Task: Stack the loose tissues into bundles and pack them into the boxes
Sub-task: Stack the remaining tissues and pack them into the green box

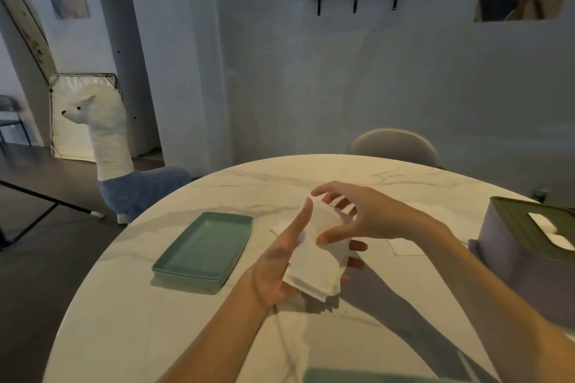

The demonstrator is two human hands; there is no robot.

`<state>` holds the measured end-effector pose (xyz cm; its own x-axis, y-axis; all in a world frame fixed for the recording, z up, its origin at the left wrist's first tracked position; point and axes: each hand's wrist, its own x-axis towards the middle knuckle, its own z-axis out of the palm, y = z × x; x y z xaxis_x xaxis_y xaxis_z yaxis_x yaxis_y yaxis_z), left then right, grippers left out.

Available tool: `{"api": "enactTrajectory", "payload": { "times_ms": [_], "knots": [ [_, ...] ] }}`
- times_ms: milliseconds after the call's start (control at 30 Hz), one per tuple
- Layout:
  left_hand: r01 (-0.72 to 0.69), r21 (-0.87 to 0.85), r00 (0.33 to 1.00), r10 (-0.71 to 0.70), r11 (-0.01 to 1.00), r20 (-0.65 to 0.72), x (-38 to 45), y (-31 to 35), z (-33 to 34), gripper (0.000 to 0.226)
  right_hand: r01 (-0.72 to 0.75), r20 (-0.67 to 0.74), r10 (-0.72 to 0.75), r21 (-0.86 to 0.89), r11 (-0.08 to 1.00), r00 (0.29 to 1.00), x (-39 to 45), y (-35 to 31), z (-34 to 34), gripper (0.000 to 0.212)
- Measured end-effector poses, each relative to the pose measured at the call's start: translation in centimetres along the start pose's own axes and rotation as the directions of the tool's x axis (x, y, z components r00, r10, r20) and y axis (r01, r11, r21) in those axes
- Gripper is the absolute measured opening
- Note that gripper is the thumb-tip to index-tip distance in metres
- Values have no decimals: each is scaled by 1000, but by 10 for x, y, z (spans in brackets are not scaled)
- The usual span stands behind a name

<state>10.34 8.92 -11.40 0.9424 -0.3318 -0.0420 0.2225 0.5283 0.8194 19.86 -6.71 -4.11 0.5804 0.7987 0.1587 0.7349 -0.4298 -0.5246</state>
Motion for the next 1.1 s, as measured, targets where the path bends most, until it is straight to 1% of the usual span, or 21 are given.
{"api": "enactTrajectory", "payload": {
  "times_ms": [67,100,133,200,267,367,433,467,533,567,600,633,667,700,767,800,833,900,1000,1067,1100],
  "knots": [
    [-10,99,1000,8,995,16,-5,-2,3,73,-14,43,12,58,998,999,-11,5,-3,56],
    [-12,149,1000,13,989,-3,-6,-2,2,70,-16,26,13,90,996,1000,-17,8,-4,49],
    [-21,203,999,26,979,-19,-8,-1,1,68,-27,-15,30,120,992,999,-24,11,-5,44],
    [-108,345,991,128,932,-35,-7,-1,-6,66,-77,-126,103,193,978,987,-38,17,-5,42],
    [-192,533,954,284,824,-96,-4,-3,-7,65,-116,-237,192,302,946,952,-54,25,0,45],
    [-159,730,890,416,664,-186,1,-8,4,54,-88,-317,257,463,882,913,-82,37,18,49],
    [-141,784,891,422,604,-166,3,-14,8,48,-69,-324,294,558,827,899,-97,40,30,57],
    [-154,788,895,422,596,-144,4,-18,10,47,-55,-325,299,589,806,897,-103,41,36,62],
    [-190,737,890,431,649,-150,3,-25,22,44,-21,-321,294,643,766,900,-110,42,46,65],
    [-196,694,874,444,693,-197,2,-29,33,41,14,-295,279,709,706,914,-113,45,52,61],
    [-205,649,852,460,732,-249,3,-34,42,40,47,-254,285,815,577,924,-114,45,57,59],
    [-226,604,825,480,764,-299,6,-39,51,42,60,-185,284,916,398,941,-116,41,61,61],
    [-255,561,800,498,788,-336,9,-44,56,46,64,-136,267,963,262,954,-117,35,64,68],
    [-274,545,775,518,793,-363,14,-48,60,52,80,-140,253,969,236,957,-117,30,68,76],
    [-249,600,727,556,760,-403,23,-53,58,64,86,-207,282,918,388,937,-111,22,74,89],
    [-216,634,702,569,742,-428,26,-53,53,64,82,-241,304,887,455,921,-108,18,75,93],
    [-189,659,674,584,728,-452,28,-53,49,58,84,-263,310,868,489,914,-104,17,76,96],
    [-163,689,630,612,706,-478,29,-53,42,38,103,-285,311,864,493,907,-101,15,77,95],
    [-135,701,606,618,701,-502,31,-54,36,18,110,-253,315,906,409,915,-102,11,78,87],
    [-107,701,589,613,705,-526,30,-52,34,11,119,-261,259,881,457,930,-102,9,79,89],
    [-95,702,575,615,706,-540,30,-51,34,11,117,-266,274,880,461,924,-101,8,79,89]
  ]
}}
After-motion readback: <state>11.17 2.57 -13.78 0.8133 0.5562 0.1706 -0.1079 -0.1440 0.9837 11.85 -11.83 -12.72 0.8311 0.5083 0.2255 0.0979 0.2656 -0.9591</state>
